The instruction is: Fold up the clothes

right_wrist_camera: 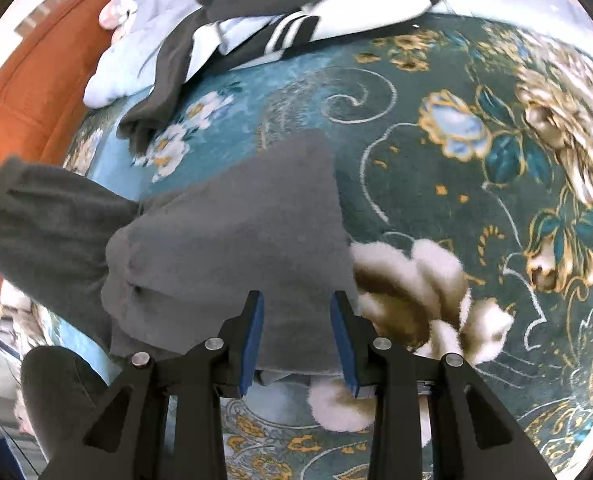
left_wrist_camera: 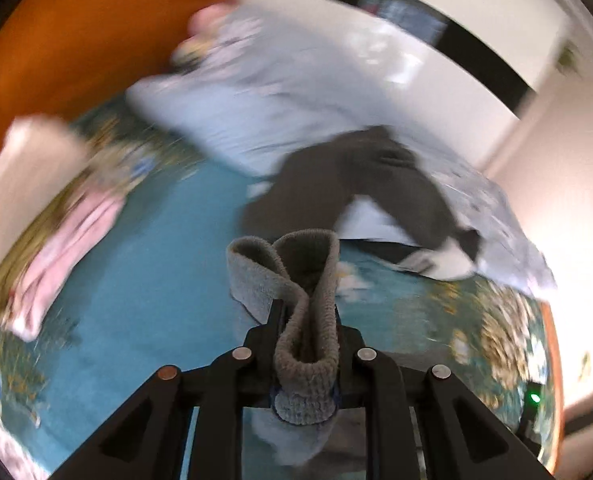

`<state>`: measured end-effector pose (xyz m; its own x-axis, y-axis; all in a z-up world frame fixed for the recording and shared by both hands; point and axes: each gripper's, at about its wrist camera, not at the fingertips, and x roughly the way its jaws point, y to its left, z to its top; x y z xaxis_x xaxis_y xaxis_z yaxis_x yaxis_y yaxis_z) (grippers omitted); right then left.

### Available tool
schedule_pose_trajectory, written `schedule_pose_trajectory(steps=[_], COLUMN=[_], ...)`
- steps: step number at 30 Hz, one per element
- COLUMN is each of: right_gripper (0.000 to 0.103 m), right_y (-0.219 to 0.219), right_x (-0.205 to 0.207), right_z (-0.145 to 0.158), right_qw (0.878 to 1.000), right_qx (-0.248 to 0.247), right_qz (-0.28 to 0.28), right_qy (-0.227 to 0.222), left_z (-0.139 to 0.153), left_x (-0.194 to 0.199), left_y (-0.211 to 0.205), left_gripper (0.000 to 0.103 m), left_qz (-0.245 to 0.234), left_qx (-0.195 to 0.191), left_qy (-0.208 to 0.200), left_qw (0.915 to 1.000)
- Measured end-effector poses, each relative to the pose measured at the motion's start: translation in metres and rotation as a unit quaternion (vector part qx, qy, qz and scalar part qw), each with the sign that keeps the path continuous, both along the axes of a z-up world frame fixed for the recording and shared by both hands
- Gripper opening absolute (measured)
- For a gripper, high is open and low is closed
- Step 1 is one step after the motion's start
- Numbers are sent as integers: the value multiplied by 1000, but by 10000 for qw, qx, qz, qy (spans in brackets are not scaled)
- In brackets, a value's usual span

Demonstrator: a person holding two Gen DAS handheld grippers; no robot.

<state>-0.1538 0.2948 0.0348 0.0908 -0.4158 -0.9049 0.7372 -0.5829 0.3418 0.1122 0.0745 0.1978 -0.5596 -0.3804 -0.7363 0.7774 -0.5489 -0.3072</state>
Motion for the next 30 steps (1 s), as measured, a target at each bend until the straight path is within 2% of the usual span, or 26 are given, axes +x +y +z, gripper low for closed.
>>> schedule_pose_trajectory(steps=[2, 7, 12, 16, 18, 20, 23, 25, 26, 28, 30], right_gripper=[35, 35, 35, 35, 35, 35, 35, 35, 35, 35, 35], right_y=[7, 32, 60, 70, 71, 69, 64, 63, 63, 64, 63], right_x=[-9, -30, -45, -50, -51, -51, -48, -46, -46, -47, -45], right_z=[1, 2, -12, -20, -22, -21, -18, -13, -10, -4, 3], right_qw=[9999, 9989, 9971, 9959, 9957, 9959, 9966, 9973, 9974, 9974, 9972], right_qx=[-74, -162, -3, 71, 65, 45, 0, -62, -105, -207, -381], right_qz=[-123, -435, -745, -867, -878, -857, -776, -705, -687, -678, -608], right_qy=[-39, -61, -159, -256, -277, -290, -268, -194, -162, -139, -216], left_z=[-5, -57, -98, -118, -119, -115, -105, -96, -93, -94, -106], left_x=[-47, -132, -176, -188, -192, -193, -183, -161, -145, -109, -73], left_y=[22, 85, 134, 146, 148, 151, 146, 129, 116, 85, 56], left_gripper=[21, 21, 24, 32, 37, 52, 52, 52, 54, 61, 61], left_qz=[-323, -1047, -1504, -1617, -1765, -1887, -1932, -1808, -1552, -818, 35], left_qx=[-36, 239, 326, 534, 603, 650, 699, 896, 959, 1081, 1250], left_qy=[-133, -872, -1537, -1784, -1657, -1402, -1095, -675, -529, -374, -393], left_qw=[9994, 9904, 9761, 9691, 9684, 9698, 9725, 9771, 9818, 9901, 9914])
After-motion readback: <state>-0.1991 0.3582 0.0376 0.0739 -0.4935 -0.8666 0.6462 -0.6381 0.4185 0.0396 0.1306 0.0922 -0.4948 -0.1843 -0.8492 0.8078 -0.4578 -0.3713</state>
